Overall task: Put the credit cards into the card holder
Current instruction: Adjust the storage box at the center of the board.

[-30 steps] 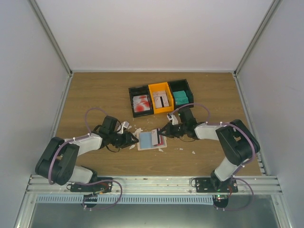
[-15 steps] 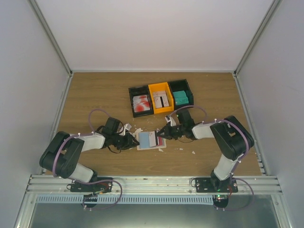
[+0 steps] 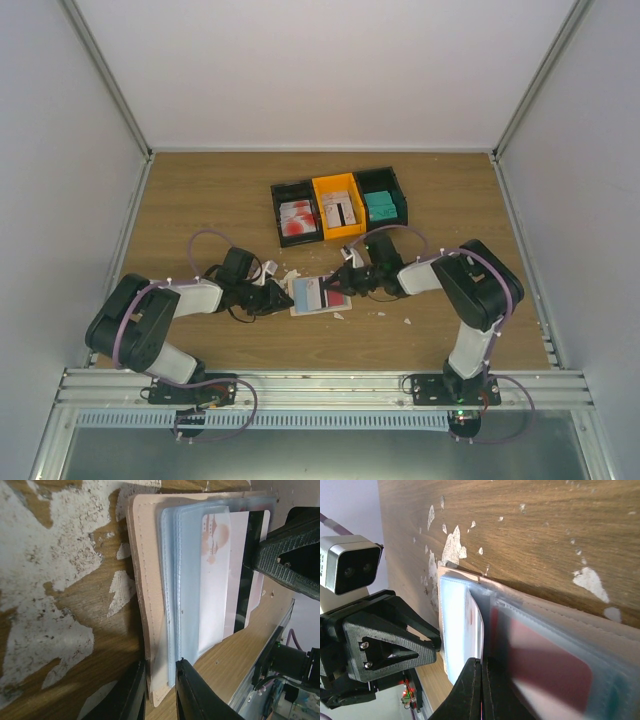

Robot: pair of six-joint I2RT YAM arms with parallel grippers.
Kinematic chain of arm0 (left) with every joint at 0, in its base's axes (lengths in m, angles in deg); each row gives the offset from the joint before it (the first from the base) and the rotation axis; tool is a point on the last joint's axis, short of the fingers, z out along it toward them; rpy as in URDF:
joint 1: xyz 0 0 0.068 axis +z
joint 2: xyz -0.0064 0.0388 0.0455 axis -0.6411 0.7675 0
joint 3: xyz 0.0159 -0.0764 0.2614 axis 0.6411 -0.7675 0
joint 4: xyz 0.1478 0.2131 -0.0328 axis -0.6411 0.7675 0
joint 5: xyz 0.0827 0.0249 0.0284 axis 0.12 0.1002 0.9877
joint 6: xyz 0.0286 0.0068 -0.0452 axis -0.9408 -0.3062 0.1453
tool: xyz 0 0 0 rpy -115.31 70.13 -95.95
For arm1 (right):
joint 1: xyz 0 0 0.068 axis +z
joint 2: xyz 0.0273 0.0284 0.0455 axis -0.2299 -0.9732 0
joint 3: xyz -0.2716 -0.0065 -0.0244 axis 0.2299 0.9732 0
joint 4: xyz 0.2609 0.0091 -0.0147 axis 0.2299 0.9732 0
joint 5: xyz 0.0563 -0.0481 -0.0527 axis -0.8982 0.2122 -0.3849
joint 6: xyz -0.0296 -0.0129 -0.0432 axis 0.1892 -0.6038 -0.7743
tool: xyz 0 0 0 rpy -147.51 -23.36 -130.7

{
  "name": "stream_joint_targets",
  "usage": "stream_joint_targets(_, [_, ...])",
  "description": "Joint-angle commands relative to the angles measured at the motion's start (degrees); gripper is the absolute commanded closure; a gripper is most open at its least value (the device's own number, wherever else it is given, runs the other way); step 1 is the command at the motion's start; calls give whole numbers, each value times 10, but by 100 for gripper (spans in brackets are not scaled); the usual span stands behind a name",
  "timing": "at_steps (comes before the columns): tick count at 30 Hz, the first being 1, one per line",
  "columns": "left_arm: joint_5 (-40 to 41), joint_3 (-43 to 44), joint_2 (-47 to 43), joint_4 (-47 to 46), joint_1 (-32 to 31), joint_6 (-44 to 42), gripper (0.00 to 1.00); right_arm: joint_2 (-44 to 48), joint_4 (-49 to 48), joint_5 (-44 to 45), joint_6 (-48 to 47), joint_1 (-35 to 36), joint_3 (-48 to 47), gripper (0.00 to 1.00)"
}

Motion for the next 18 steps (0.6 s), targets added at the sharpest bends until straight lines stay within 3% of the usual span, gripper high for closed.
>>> stream_joint_targets(1, [6, 0, 10, -26, -8, -11, 79, -20, -18, 12, 15, 17, 0, 100])
stream_joint_targets(18, [-1, -2, 25, -37, -9, -13, 87, -55, -28, 19, 22, 49, -27, 99])
